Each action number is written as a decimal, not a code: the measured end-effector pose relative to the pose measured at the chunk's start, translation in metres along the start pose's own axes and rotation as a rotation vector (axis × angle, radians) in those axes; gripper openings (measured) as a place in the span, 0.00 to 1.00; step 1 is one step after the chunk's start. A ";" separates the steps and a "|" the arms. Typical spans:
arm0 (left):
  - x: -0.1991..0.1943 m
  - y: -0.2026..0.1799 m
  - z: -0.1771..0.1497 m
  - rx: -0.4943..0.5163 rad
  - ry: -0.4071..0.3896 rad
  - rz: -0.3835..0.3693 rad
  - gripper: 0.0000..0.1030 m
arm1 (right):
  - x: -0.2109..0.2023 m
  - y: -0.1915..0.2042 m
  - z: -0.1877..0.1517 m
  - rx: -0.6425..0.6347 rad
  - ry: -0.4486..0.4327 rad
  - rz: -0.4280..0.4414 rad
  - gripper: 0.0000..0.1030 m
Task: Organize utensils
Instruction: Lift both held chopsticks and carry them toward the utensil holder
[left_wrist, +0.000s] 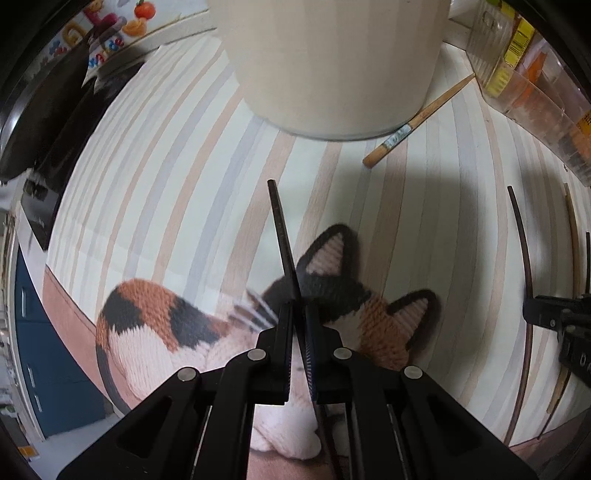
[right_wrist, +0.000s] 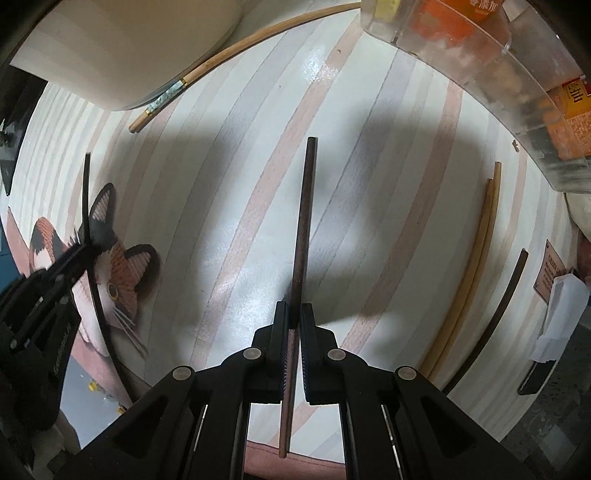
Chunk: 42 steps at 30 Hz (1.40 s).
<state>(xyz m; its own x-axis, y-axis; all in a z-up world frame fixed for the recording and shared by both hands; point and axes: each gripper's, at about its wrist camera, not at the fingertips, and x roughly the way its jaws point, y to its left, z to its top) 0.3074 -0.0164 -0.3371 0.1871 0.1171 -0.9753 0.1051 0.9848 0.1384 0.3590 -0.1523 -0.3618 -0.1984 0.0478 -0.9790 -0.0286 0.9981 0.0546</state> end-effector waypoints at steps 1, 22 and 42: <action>0.000 -0.001 0.002 0.002 -0.005 0.003 0.03 | 0.002 0.005 -0.007 0.001 -0.011 -0.003 0.06; -0.149 0.047 -0.004 -0.064 -0.349 -0.141 0.00 | -0.109 0.005 -0.082 0.052 -0.517 0.142 0.05; -0.269 0.118 0.054 -0.184 -0.600 -0.253 0.16 | -0.337 0.000 -0.055 -0.012 -0.928 0.314 0.05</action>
<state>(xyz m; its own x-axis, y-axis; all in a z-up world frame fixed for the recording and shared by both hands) 0.3222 0.0613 -0.0492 0.6938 -0.1589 -0.7024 0.0587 0.9846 -0.1648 0.3721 -0.1702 -0.0211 0.6507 0.3278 -0.6849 -0.1174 0.9346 0.3358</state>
